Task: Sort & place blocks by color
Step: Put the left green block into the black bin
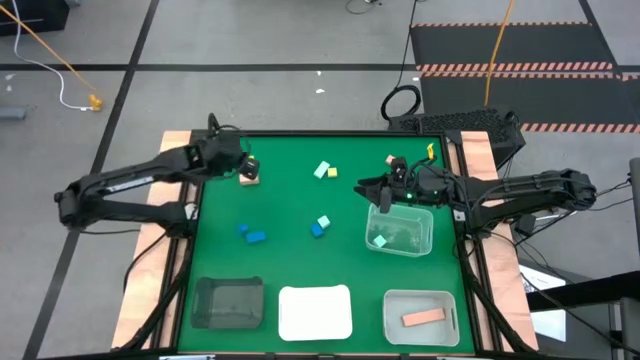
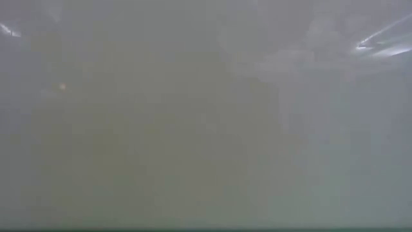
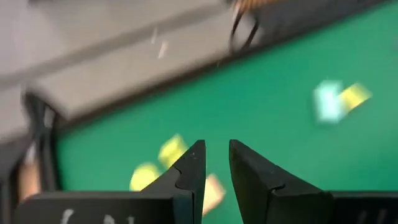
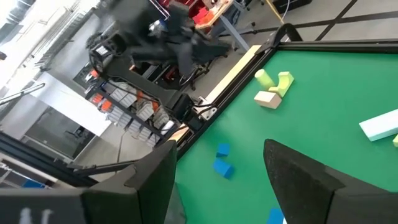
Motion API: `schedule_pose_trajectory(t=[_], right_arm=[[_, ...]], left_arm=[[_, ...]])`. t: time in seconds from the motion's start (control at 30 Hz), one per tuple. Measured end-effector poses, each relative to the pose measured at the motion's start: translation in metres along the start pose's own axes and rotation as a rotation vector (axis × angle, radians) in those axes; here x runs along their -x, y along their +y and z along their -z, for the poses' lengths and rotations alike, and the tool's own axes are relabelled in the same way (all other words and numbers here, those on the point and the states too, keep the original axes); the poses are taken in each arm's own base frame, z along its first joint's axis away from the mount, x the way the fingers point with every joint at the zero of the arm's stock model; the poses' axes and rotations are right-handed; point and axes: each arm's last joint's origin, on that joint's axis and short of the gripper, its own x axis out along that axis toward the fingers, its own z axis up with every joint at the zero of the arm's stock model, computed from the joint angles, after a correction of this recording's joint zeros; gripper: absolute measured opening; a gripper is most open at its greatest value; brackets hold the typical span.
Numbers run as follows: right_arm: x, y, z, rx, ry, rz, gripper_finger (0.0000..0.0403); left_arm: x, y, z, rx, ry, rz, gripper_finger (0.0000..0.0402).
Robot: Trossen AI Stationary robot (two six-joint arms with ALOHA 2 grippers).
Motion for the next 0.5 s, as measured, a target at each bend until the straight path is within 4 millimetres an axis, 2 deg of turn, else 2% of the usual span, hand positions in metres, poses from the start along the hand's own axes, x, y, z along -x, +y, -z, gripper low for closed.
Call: schedule_pose_trajectory(t=[0.13,0.3,0.5], right_arm=[[0.0,0.0,0.0,0.0,-0.001,0.001,0.0231],[0.0,0.0,0.0,0.0,0.013,-0.012,0.0231],[0.0,0.0,0.001,0.0,0.022,-0.02,0.0231]], left_arm=[[-0.026,0.009,0.006,0.038,0.184,-0.099,0.0072],[-0.05,0.015,0.003,0.055,0.274,-0.099,0.0072],[-0.061,0.025,0.002,0.076,0.325,-0.124,0.0072]])
